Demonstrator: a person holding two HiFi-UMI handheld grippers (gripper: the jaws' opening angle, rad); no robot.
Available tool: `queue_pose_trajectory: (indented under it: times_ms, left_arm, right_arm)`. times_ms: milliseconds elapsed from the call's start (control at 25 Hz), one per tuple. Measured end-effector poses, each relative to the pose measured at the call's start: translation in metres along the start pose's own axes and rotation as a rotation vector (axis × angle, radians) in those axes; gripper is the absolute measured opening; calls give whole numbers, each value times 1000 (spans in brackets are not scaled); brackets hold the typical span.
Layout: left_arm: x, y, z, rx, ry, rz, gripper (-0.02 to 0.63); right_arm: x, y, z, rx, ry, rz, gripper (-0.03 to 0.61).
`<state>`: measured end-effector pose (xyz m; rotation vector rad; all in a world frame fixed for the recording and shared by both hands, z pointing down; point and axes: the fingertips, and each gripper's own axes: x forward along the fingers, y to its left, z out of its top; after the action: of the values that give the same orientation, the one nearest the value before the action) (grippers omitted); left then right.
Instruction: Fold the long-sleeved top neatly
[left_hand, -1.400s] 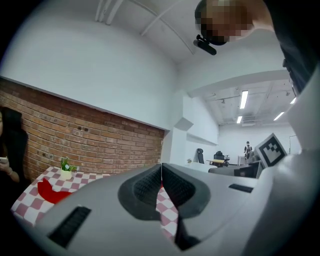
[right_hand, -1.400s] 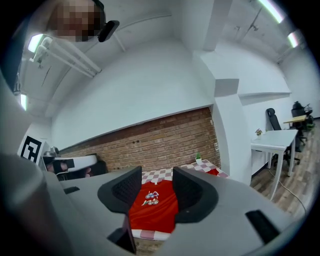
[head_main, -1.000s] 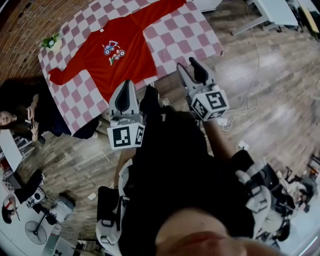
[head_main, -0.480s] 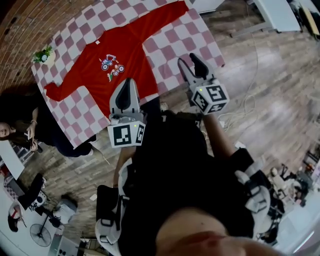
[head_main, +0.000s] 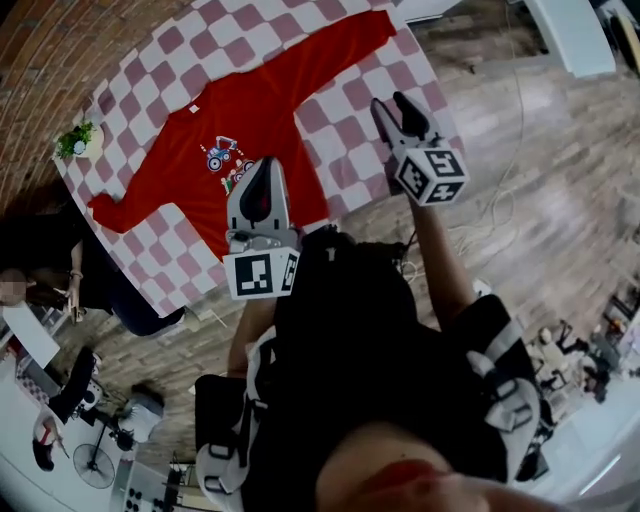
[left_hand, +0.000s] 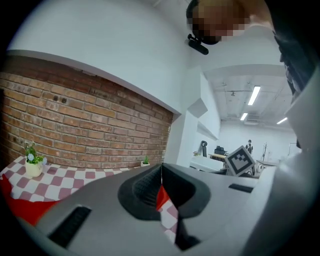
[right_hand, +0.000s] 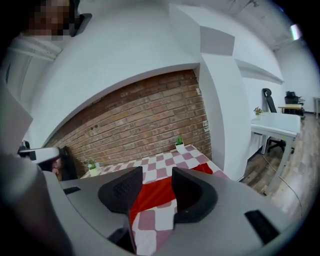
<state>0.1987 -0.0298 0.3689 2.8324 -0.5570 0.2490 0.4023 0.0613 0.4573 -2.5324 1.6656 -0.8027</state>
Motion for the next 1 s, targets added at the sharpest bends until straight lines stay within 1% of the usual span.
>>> queue_pose_trajectory:
  times_ms: [120, 240, 440, 600, 760, 1000]
  left_arm:
    - [25, 7, -5, -34, 13, -5, 8]
    - [44, 11, -14, -46, 35, -19, 8]
    - [71, 19, -24, -63, 43, -32, 8]
    - [86, 25, -32, -75, 57, -34, 8]
    - [99, 32, -46, -79, 87, -33, 8]
    - [114, 42, -57, -78, 106, -25, 8]
  right_arm:
    - [37, -29, -6, 15, 37, -41, 183]
    - [71, -61, -13, 39, 70, -89, 183]
    - [120, -112, -31, 89, 129, -158, 183]
    - [153, -148, -40, 138, 152, -197, 181]
    - [181, -184, -49, 161, 177, -233, 178]
    - [216, -217, -68, 186, 238, -268, 175]
